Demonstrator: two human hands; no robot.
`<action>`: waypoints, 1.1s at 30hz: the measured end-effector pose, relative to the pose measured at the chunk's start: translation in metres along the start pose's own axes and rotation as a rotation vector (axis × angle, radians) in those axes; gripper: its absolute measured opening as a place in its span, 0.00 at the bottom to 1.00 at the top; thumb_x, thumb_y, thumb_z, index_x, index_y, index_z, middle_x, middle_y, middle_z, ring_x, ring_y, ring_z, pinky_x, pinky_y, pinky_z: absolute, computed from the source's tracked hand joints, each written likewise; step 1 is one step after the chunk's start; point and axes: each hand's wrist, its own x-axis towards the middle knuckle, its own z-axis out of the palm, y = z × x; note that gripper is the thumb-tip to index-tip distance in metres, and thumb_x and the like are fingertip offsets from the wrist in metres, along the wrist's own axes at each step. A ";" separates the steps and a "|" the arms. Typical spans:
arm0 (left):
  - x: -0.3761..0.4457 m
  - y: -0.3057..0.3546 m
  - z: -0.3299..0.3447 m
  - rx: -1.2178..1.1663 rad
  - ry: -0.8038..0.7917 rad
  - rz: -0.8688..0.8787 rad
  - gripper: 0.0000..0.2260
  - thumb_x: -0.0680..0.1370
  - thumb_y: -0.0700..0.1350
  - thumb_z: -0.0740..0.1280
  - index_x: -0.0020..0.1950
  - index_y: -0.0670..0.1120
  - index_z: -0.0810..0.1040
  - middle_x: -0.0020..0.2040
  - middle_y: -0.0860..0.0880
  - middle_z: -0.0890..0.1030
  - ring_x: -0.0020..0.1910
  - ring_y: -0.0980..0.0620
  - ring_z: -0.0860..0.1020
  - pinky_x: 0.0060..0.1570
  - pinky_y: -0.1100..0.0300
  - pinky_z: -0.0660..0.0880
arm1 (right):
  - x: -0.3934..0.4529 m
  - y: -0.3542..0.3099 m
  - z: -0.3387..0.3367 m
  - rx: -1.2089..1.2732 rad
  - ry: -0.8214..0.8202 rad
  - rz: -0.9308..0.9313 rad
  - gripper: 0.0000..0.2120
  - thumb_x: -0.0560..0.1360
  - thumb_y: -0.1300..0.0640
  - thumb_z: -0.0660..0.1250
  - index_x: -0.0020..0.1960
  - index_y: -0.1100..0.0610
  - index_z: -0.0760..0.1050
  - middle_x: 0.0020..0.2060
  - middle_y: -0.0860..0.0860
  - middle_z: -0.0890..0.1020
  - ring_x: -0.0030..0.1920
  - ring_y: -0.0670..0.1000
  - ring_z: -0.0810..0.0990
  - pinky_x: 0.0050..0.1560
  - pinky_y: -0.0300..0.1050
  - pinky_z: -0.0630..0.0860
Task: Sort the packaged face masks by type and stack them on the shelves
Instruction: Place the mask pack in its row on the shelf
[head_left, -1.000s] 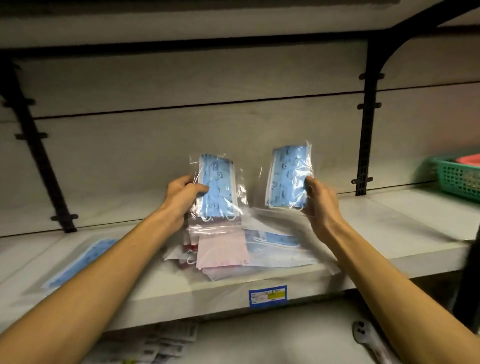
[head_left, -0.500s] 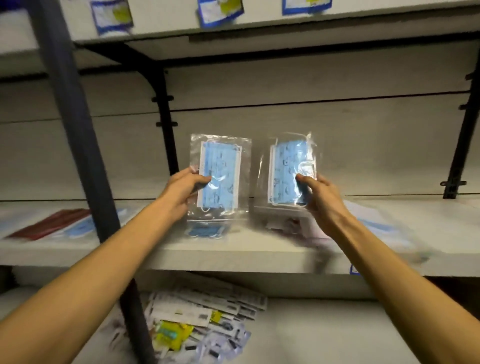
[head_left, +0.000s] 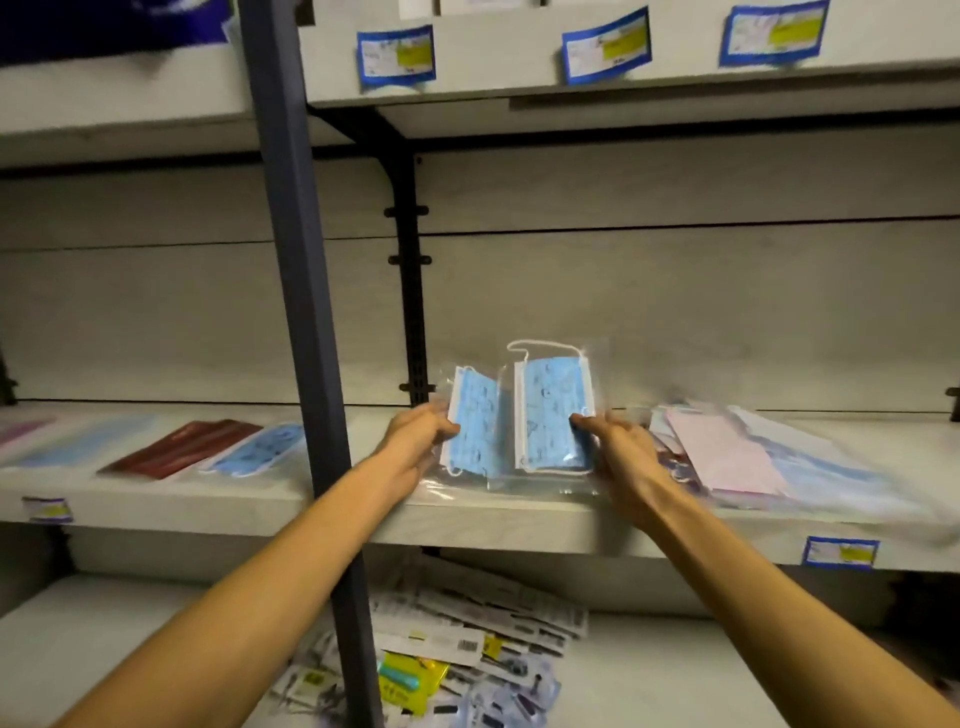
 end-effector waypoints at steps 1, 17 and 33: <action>0.004 -0.003 0.002 0.036 0.004 0.006 0.22 0.79 0.30 0.63 0.72 0.42 0.74 0.63 0.40 0.82 0.62 0.41 0.81 0.63 0.42 0.78 | 0.003 0.003 0.002 -0.050 0.016 0.002 0.06 0.79 0.58 0.70 0.53 0.61 0.78 0.48 0.59 0.87 0.46 0.58 0.88 0.40 0.50 0.85; 0.042 -0.015 0.055 0.847 0.072 0.340 0.18 0.82 0.51 0.65 0.71 0.48 0.73 0.74 0.47 0.71 0.70 0.46 0.72 0.69 0.53 0.70 | 0.000 -0.003 0.000 -1.011 0.059 -0.551 0.25 0.78 0.53 0.68 0.73 0.54 0.69 0.70 0.52 0.73 0.68 0.53 0.72 0.70 0.48 0.68; 0.037 -0.012 0.231 1.142 -0.299 0.756 0.13 0.79 0.48 0.67 0.64 0.50 0.80 0.68 0.50 0.76 0.67 0.48 0.73 0.64 0.57 0.69 | 0.001 -0.100 -0.238 -1.601 0.184 -0.262 0.37 0.74 0.39 0.65 0.78 0.51 0.63 0.76 0.54 0.68 0.75 0.56 0.65 0.72 0.53 0.64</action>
